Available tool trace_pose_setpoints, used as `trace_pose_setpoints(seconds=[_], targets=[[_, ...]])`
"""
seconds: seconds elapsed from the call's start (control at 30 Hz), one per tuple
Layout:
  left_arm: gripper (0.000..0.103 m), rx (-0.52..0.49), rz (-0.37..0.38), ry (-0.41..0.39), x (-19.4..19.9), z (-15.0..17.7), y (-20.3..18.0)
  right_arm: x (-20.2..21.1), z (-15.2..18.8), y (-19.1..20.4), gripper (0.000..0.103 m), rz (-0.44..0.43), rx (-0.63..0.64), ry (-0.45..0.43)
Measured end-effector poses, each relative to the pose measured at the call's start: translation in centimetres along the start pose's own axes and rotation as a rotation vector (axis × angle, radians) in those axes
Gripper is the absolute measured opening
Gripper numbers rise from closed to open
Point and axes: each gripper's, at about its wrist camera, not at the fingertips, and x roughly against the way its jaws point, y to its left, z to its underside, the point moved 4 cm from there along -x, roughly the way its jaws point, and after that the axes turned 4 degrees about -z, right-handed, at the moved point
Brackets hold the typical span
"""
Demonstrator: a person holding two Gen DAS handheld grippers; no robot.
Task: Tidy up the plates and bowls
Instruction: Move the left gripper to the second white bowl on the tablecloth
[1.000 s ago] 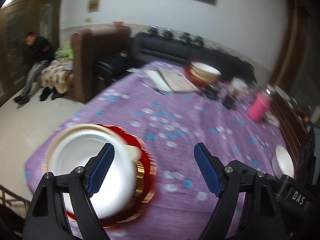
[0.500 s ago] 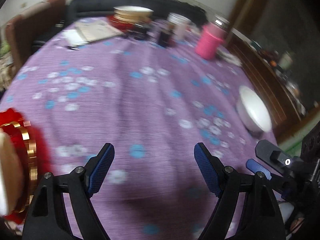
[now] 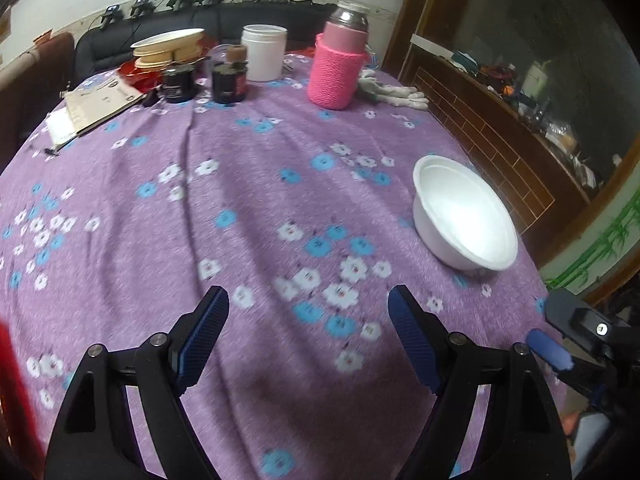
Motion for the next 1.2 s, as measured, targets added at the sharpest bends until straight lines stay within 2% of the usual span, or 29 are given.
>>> trace_pose_setpoints(seconds=[0.2,0.27,0.43,0.6,0.83,0.93,1.1,1.17,1.2], targets=[[0.082,-0.012,0.010,-0.034,-1.8,-1.6,-2.5,1.1,-2.6,-2.0,0.103,0.045,-0.013,-0.070],[0.082,-0.016,0.034,-0.027,-2.5,-2.1,-3.7,1.0,-3.5,-2.8,0.103,0.065,-0.035,-0.088],[0.082,-0.059,0.049,-0.022,-4.0,-3.6,-6.5,0.4,-5.2,-4.2,0.102,0.092,-0.059,-0.075],[0.082,-0.086,0.032,-0.030,-5.1,-5.0,-8.0,-0.4,-7.8,-4.9,0.102,0.105,-0.068,-0.066],[0.082,-0.106,0.006,0.019,-7.9,-5.8,-9.3,-2.3,-9.6,-7.0,0.093,0.177,-0.110,-0.017],[0.082,-0.104,0.019,0.040,-8.6,-5.5,-9.8,-2.6,-10.0,-8.2,0.087,0.209,-0.144,-0.013],[0.081,-0.145,-0.011,0.021,-8.8,-4.8,-10.6,-3.9,-9.9,-8.9,0.076,0.225,-0.157,0.020],[0.064,-0.155,-0.032,0.007,-8.9,-4.7,-10.5,-4.2,-9.6,-8.9,0.068,0.230,-0.149,0.028],[0.049,-0.164,-0.047,0.016,-9.1,-4.6,-10.3,-4.5,-9.5,-8.9,0.058,0.235,-0.143,0.037]])
